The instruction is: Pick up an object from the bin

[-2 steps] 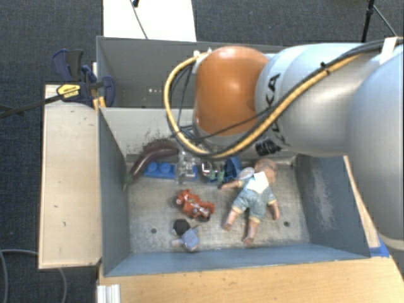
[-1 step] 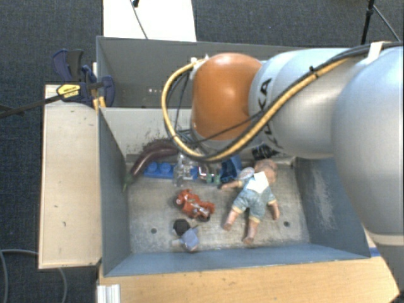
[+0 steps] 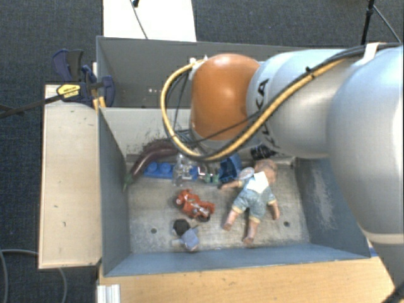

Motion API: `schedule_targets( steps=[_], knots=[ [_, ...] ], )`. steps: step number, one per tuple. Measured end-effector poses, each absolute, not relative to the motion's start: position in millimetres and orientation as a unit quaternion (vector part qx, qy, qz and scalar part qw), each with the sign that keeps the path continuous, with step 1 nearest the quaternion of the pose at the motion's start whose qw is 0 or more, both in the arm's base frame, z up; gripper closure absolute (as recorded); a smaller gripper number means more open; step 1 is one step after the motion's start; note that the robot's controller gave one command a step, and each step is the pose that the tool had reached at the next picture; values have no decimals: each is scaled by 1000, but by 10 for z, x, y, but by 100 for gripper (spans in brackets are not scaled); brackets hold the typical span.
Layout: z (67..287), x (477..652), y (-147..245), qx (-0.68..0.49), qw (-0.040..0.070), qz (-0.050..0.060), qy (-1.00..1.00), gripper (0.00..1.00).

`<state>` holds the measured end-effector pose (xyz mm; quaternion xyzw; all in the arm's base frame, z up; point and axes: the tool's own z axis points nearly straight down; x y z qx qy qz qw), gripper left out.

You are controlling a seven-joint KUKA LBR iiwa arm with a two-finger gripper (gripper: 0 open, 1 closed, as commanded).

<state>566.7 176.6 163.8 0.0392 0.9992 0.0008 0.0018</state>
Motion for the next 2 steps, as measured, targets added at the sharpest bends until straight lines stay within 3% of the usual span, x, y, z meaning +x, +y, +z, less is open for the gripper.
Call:
schedule_targets(
  steps=[1, 2],
  knots=[
    [1798, 5509, 1935, 54, -1, 0, 999, 100],
    [2266, 5737, 1854, 52, 0, 1, 999, 100]
  ],
)
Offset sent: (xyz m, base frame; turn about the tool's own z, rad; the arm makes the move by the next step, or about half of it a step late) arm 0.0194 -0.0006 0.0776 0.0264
